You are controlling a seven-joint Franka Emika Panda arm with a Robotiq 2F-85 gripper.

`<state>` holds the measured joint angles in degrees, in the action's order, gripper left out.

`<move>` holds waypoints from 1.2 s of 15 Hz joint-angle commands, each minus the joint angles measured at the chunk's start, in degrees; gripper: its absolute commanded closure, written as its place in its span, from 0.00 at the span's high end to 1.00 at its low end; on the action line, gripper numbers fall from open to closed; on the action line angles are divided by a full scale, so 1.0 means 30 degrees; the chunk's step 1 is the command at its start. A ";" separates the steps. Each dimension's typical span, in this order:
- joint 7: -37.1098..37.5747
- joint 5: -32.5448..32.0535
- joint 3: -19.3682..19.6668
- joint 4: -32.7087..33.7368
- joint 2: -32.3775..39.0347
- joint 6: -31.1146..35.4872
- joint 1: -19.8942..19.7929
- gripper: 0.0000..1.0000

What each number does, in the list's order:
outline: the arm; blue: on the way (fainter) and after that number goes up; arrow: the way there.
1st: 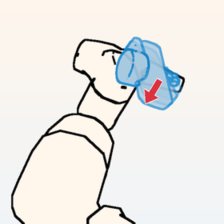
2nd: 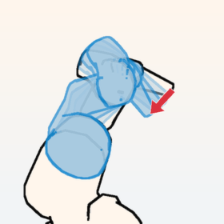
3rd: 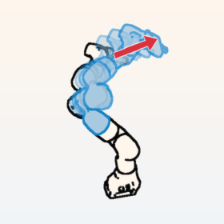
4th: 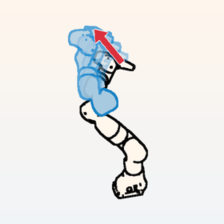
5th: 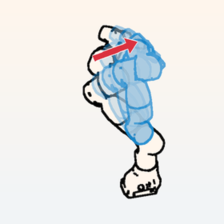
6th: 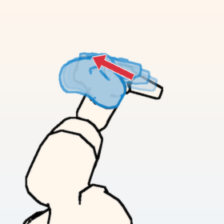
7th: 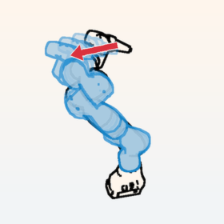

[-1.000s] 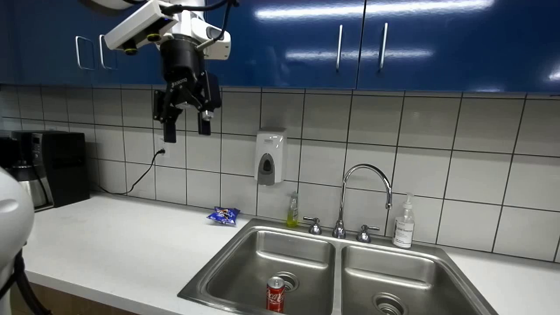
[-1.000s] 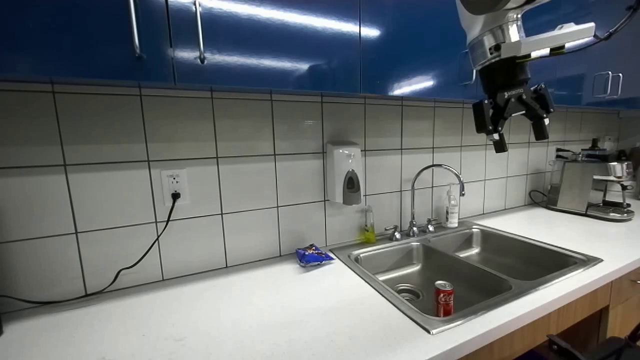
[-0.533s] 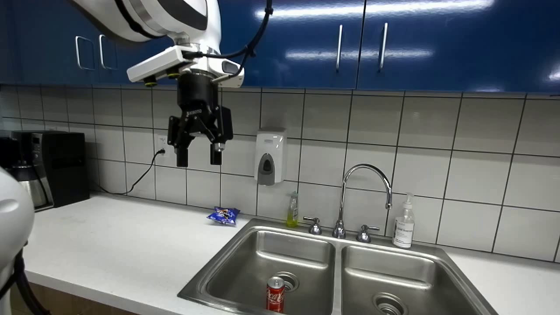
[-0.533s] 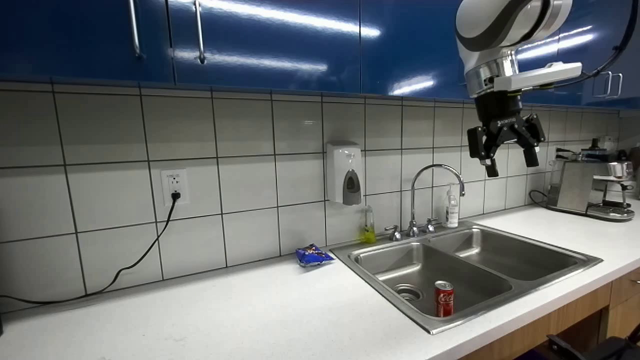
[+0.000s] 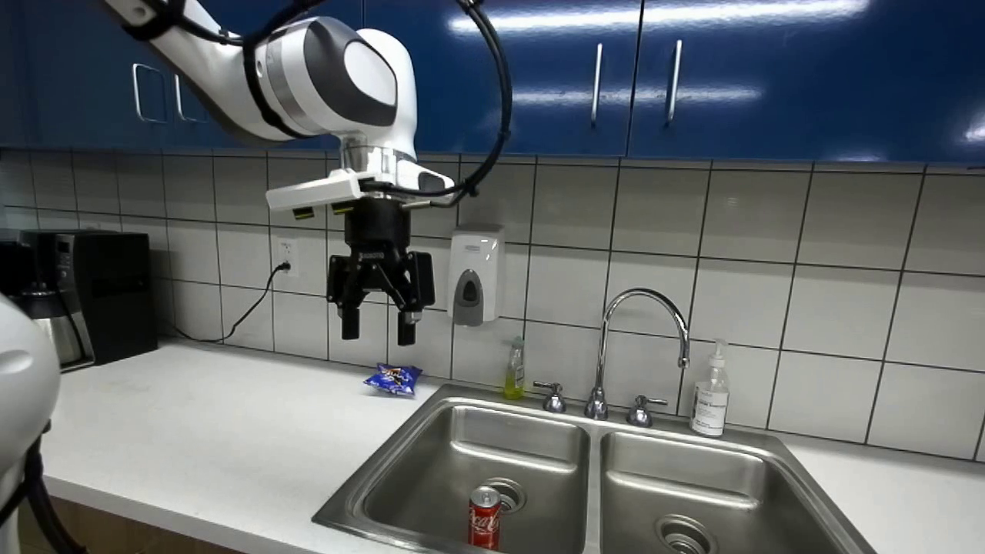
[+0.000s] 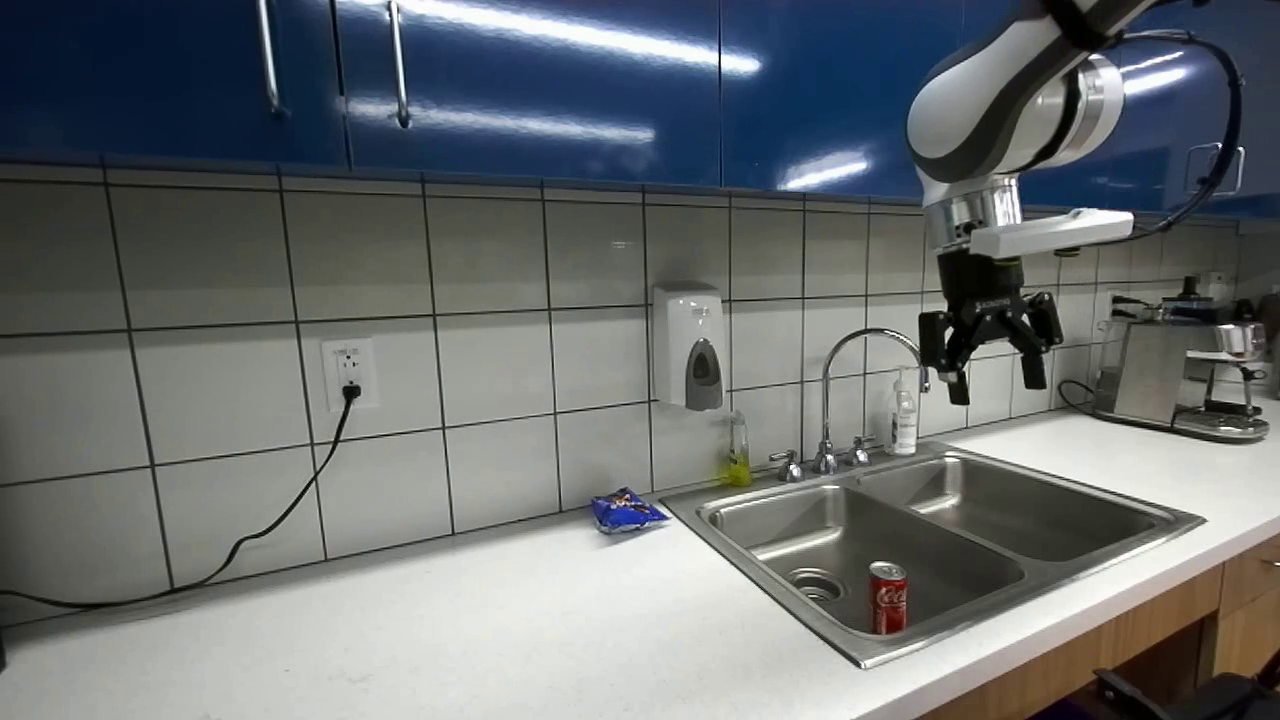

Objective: Remove the can from the left sink

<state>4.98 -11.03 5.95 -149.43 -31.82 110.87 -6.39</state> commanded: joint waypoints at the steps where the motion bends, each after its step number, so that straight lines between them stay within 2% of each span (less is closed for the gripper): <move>1: -0.0122 0.0290 0.0155 -0.0512 0.1227 0.2157 -0.0301 1.00; 9: -0.0130 0.0230 0.0573 -0.1249 0.4532 0.6335 -0.0678 1.00; 18: 0.0438 -0.0166 0.0438 0.0158 1.0002 1.1119 -0.0576 1.00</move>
<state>4.98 -11.02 8.05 -152.16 -7.69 141.10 -7.63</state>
